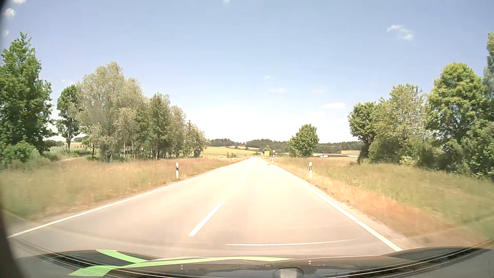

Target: Follow the waypoints while adhering to traffic rules and regulations

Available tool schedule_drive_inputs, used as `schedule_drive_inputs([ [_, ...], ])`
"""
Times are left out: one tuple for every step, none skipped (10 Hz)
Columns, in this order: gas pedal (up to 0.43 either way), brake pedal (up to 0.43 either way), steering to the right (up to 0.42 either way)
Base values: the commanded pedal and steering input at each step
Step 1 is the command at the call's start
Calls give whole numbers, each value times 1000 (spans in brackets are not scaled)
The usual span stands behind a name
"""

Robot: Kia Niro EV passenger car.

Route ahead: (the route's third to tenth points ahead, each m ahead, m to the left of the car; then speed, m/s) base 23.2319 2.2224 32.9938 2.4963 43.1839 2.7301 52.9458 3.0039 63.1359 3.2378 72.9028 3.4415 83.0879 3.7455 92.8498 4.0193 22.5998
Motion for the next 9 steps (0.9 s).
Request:
schedule_drive_inputs([
  [248, 0, -3],
  [220, 0, -2],
  [209, 0, -3],
  [228, 0, -3],
  [248, 0, -2],
  [268, 0, -3],
  [280, 0, -3],
  [280, 0, -2],
  [280, 0, -3],
])
